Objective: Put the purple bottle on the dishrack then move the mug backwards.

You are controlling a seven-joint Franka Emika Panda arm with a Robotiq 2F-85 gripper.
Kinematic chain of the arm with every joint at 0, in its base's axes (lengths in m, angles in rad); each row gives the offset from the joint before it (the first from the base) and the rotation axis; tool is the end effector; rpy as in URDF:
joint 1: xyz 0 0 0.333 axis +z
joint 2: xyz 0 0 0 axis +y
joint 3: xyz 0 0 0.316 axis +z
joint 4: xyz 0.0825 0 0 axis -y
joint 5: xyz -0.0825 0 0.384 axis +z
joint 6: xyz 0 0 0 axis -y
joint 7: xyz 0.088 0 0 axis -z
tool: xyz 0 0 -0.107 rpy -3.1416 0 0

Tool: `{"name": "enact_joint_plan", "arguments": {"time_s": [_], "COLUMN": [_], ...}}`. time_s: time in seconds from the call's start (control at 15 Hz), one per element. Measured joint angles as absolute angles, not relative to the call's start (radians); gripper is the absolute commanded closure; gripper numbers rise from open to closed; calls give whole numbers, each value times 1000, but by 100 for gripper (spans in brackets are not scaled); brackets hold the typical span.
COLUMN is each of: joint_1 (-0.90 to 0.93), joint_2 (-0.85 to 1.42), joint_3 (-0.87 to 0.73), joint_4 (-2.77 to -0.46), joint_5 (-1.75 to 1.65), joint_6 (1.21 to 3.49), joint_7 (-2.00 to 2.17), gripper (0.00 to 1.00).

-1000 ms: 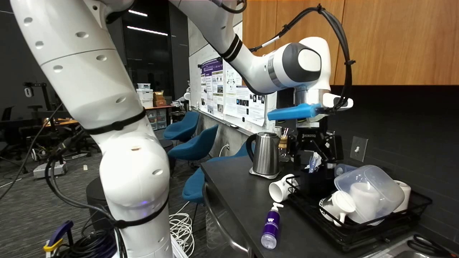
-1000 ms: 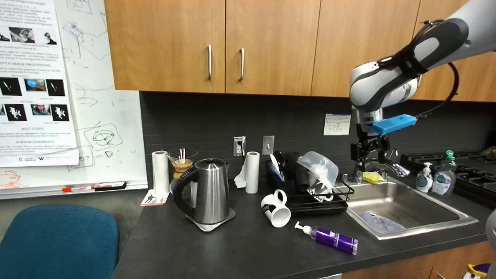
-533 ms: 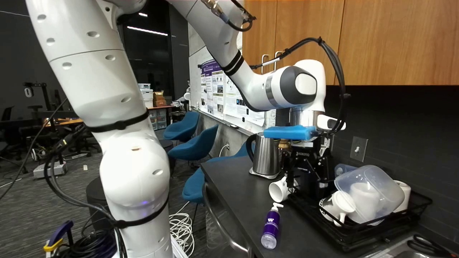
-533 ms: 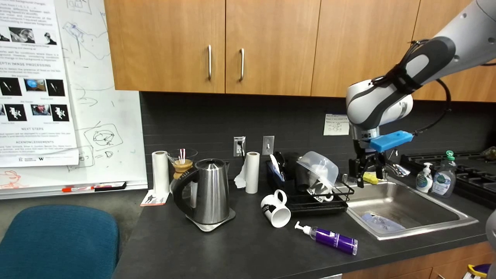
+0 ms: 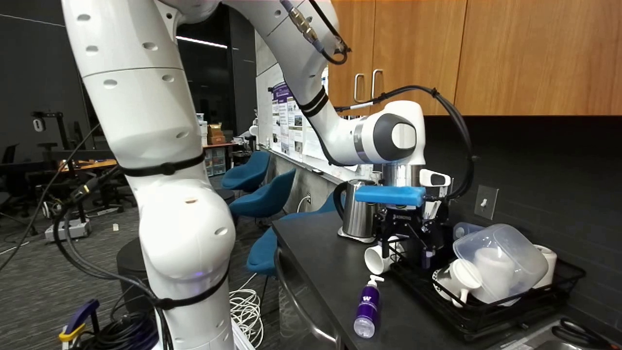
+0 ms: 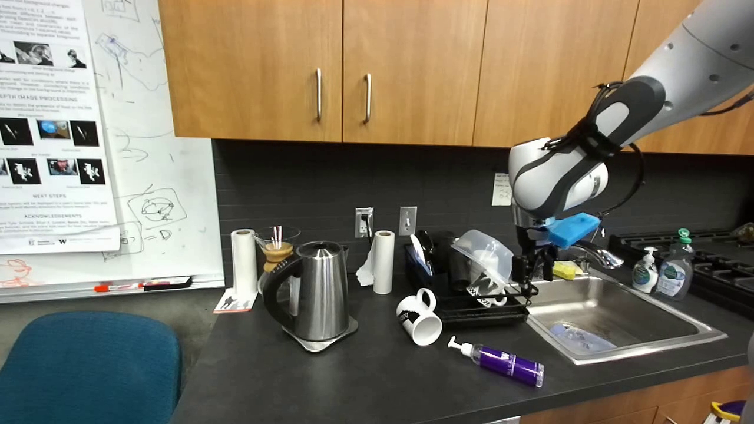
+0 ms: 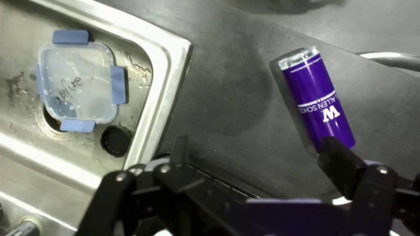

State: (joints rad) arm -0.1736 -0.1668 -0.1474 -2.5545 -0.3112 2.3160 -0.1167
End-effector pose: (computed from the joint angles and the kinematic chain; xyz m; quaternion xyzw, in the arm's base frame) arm 0.4091 -0.1409 0.3215 0.9945 0.0093 -0.0553 0.0881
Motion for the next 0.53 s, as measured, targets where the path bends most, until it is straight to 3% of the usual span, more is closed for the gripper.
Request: {"name": "enact_joint_plan", "arguments": {"time_s": [0.53], "joint_1": [-105], "joint_2": [-109], "joint_3": [-117], "joint_4": [-2553], "joint_5": [-307], "joint_6": [2352], "joint_7": [-264], "gripper": [0]}}
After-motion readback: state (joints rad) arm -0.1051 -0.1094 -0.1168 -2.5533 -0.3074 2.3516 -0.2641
